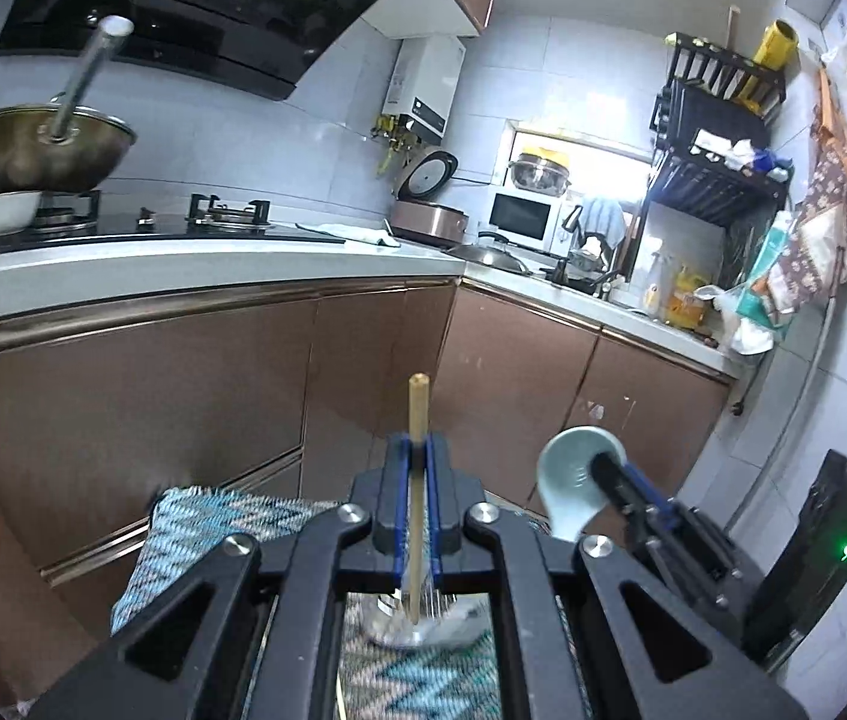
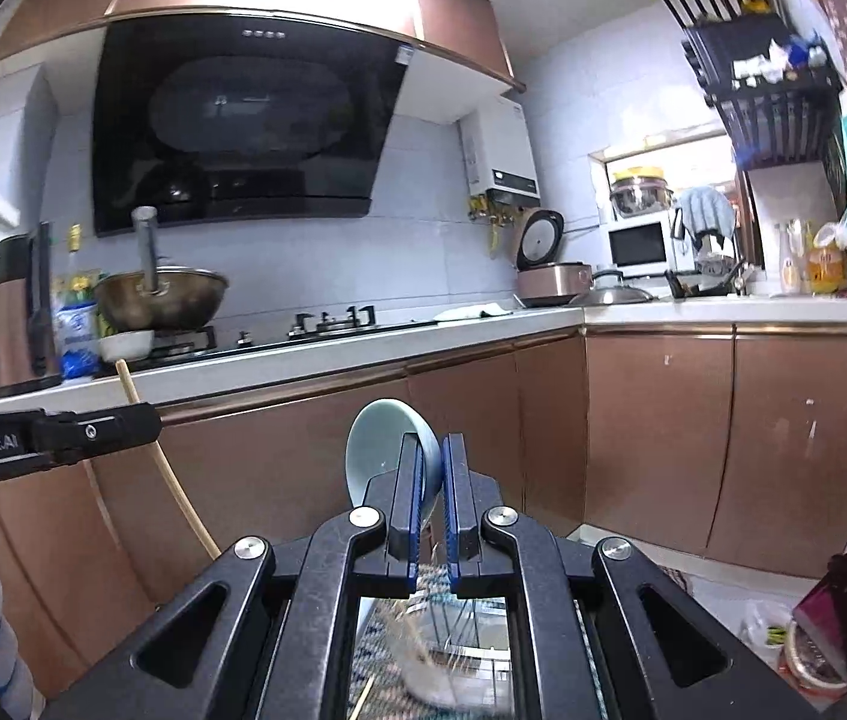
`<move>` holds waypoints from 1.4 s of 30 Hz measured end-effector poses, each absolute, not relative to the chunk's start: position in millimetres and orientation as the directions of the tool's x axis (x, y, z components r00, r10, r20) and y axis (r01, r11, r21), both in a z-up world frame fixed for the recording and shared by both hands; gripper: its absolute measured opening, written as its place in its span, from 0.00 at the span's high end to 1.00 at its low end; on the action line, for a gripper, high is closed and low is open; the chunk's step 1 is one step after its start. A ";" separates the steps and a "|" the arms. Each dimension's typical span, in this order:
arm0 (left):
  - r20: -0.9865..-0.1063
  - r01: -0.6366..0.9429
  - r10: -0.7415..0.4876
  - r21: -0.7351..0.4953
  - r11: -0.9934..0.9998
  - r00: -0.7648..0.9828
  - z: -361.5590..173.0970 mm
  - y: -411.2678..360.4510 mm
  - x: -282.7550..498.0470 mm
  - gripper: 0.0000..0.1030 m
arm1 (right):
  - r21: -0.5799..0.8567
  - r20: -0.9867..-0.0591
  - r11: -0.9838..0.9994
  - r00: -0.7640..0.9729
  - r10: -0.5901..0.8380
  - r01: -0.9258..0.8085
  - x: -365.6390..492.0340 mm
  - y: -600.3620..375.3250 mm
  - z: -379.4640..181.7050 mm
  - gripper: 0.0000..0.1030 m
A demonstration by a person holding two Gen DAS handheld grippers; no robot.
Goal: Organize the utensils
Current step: 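Lower the spoon and chopstick into the holder and open both grippers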
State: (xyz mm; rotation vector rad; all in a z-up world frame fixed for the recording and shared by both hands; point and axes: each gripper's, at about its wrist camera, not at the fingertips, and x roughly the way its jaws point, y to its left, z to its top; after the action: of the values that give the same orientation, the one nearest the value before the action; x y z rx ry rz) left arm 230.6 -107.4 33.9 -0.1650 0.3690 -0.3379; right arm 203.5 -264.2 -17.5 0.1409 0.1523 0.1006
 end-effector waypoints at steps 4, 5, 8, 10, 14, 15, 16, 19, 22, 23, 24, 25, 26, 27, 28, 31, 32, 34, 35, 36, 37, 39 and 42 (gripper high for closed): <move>-0.346 0.280 -0.331 -0.188 0.941 0.878 18.2 -129.8 273.2 0.95 | 0.143 -0.156 0.988 0.985 0.080 -0.058 248.4 -268.8 -36.0 0.93; -0.355 0.277 -0.328 -0.188 0.942 0.875 12.4 -134.1 283.3 0.95 | 0.151 -0.160 0.987 0.984 0.075 -0.051 258.1 -270.6 -41.8 0.93; -0.383 0.264 -0.324 -0.202 0.943 0.865 -8.1 -143.7 310.0 0.95 | 0.140 -0.166 0.990 0.985 0.040 -0.017 278.3 -271.5 -56.0 0.93; -0.391 0.254 -0.315 -0.201 0.946 0.865 -20.3 -147.7 321.9 0.95 | 0.122 -0.175 0.993 0.984 0.022 -0.001 289.1 -269.8 -66.5 0.93; -0.414 0.238 -0.311 -0.219 0.946 0.856 -47.0 -151.4 339.3 0.95 | 0.064 -0.168 0.997 0.986 -0.022 0.033 296.0 -264.6 -83.1 0.93; -0.419 0.234 -0.309 -0.221 0.947 0.854 -52.2 -152.0 341.6 0.95 | 0.046 -0.162 0.998 0.986 -0.032 0.040 296.5 -262.7 -87.3 0.93; -0.423 0.231 -0.308 -0.223 0.947 0.852 -56.1 -151.6 341.8 0.95 | 0.041 -0.161 0.998 0.986 -0.035 0.042 296.5 -261.5 -89.3 0.93; -0.442 0.221 -0.306 -0.235 0.947 0.843 -68.1 -148.9 345.4 0.95 | 0.027 -0.165 0.999 0.986 -0.038 0.043 300.6 -258.9 -97.2 0.92; -0.456 0.214 -0.308 -0.247 0.945 0.835 -75.6 -146.4 347.8 0.95 | 0.016 -0.174 0.999 0.984 -0.034 0.037 301.4 -254.8 -104.3 0.92; -0.461 0.213 -0.310 -0.251 0.944 0.832 -77.8 -145.5 347.9 0.95 | 0.015 -0.176 0.999 0.984 -0.032 0.035 300.9 -254.1 -106.7 0.92; -0.466 0.212 -0.311 -0.253 0.944 0.828 -80.3 -145.1 348.5 0.95 | 0.009 -0.179 0.999 0.983 -0.031 0.034 299.9 -252.7 -109.0 0.92; -0.471 0.212 -0.312 -0.254 0.944 0.825 -82.3 -145.1 348.6 0.95 | 0.002 -0.183 0.999 0.983 -0.032 0.033 299.4 -251.8 -111.5 0.92; -0.474 0.211 -0.312 -0.255 0.944 0.823 -83.6 -145.4 349.6 0.95 | 0.000 -0.188 0.999 0.982 -0.032 0.032 298.8 -251.3 -113.6 0.92; -0.481 0.210 -0.313 -0.256 0.943 0.819 -86.2 -145.4 349.7 0.95 | 0.001 -0.192 0.999 0.981 -0.031 0.032 299.5 -252.2 -114.6 0.92; -0.484 0.209 -0.313 -0.256 0.944 0.817 -86.9 -145.0 350.3 0.95 | 0.001 -0.198 0.999 0.980 -0.031 0.032 298.3 -252.6 -116.3 0.92; -0.499 0.203 -0.309 -0.256 0.945 0.810 -92.4 -145.5 351.4 0.95 | 0.001 -0.215 0.999 0.976 -0.031 0.032 296.4 -252.5 -123.7 0.92; -0.505 0.200 -0.308 -0.258 0.945 0.806 -94.2 -145.5 352.1 0.95 | 0.002 -0.221 1.000 0.975 -0.030 0.031 296.0 -252.6 -125.7 0.92; -0.503 0.192 -0.298 -0.253 0.948 0.811 -96.2 -144.9 351.6 0.95 | 0.001 -0.231 1.000 0.973 -0.027 0.028 295.3 -251.7 -129.8 0.92; -0.503 0.191 -0.298 -0.255 0.948 0.811 -96.8 -144.2 351.4 0.95 | 0.000 -0.233 1.000 0.972 -0.023 0.023 293.9 -250.7 -131.9 0.92; -0.504 0.190 -0.299 -0.257 0.948 0.810 -96.9 -144.0 351.1 0.95 | -0.001 -0.236 1.000 0.972 -0.018 0.018 292.0 -249.2 -134.0 0.92; -0.505 0.190 -0.300 -0.257 0.947 0.810 -96.7 -144.0 350.9 0.95 | -0.003 -0.238 1.000 0.971 -0.016 0.015 291.5 -248.4 -135.3 0.92; -0.508 0.194 -0.301 -0.254 0.948 0.807 -96.7 -145.3 348.9 0.94 | 0.001 -0.240 1.000 0.971 -0.008 0.008 287.8 -246.5 -137.8 0.91; -0.509 0.196 -0.304 -0.255 0.947 0.805 -95.2 -145.3 345.4 0.94 | 0.008 -0.239 1.000 0.971 -0.004 0.006 281.3 -245.1 -138.8 0.83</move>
State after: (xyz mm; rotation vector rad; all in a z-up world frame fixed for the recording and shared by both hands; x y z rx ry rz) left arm 345.4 -145.3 -95.2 -0.1946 0.5758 -0.2692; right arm 281.3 -245.1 -138.8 0.0089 0.2416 -0.0052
